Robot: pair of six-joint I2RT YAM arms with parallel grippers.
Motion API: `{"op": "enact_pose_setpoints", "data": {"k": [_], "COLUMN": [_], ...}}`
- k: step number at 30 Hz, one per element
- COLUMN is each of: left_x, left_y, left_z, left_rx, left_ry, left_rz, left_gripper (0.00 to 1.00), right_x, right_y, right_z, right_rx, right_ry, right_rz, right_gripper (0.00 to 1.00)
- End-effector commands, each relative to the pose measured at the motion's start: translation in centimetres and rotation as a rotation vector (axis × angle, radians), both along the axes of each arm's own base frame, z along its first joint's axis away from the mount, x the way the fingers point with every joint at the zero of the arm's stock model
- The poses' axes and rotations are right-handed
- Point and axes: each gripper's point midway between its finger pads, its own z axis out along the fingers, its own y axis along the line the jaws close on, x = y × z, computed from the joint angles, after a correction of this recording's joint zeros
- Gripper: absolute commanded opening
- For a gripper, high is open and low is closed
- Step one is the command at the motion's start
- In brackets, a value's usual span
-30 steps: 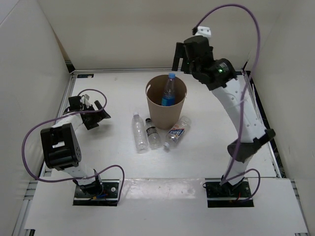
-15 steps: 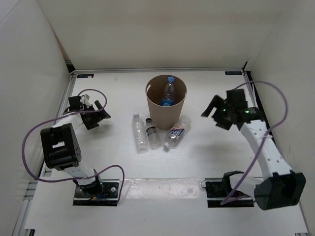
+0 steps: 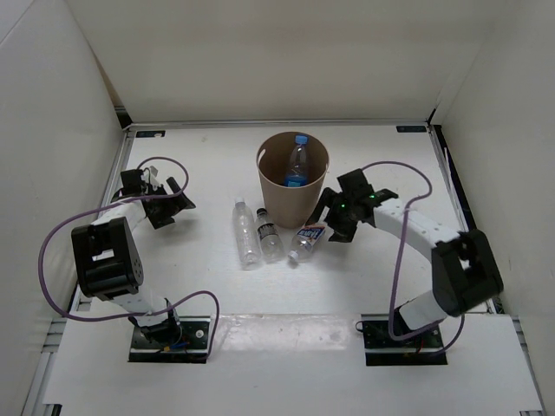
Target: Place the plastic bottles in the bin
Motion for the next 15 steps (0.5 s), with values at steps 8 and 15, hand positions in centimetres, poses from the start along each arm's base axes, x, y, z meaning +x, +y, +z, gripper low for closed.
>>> {"op": "enact_pose_setpoints", "data": {"k": [8, 15], "left_x": [1.1, 1.1], "left_y": [0.2, 0.2], "left_z": [1.4, 1.4], "left_rx": [0.004, 0.006], "left_ry": [-0.050, -0.050], "left_rz": [-0.013, -0.010], "left_gripper": [1.00, 1.00], "right_x": [1.5, -0.3], "right_y": [5.1, 4.0], "right_z": [-3.4, -5.3], "right_rx": [0.015, -0.040], "right_ry": [0.079, 0.157], "right_rz": [0.031, 0.001], "right_gripper": [0.90, 0.56]}}
